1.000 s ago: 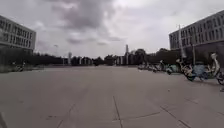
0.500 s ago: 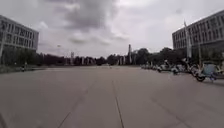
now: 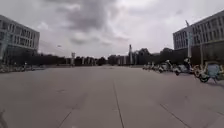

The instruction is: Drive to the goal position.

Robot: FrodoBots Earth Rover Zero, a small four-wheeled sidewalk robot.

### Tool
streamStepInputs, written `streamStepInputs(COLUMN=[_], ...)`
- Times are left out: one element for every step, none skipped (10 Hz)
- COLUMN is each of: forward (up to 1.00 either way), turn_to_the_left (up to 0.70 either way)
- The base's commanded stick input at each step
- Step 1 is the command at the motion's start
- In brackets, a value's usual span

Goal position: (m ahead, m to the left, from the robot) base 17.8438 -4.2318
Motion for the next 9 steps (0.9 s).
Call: streamStepInputs(forward=[0.7, 0.7, 0.7, 0.7, 0.7, 0.67, 0.7, 0.7, 0.7], turn_to_the_left=[0.0, 0.0, 0.0, 0.0, 0.0, 0.0, 0.0, 0.0, 0.0])
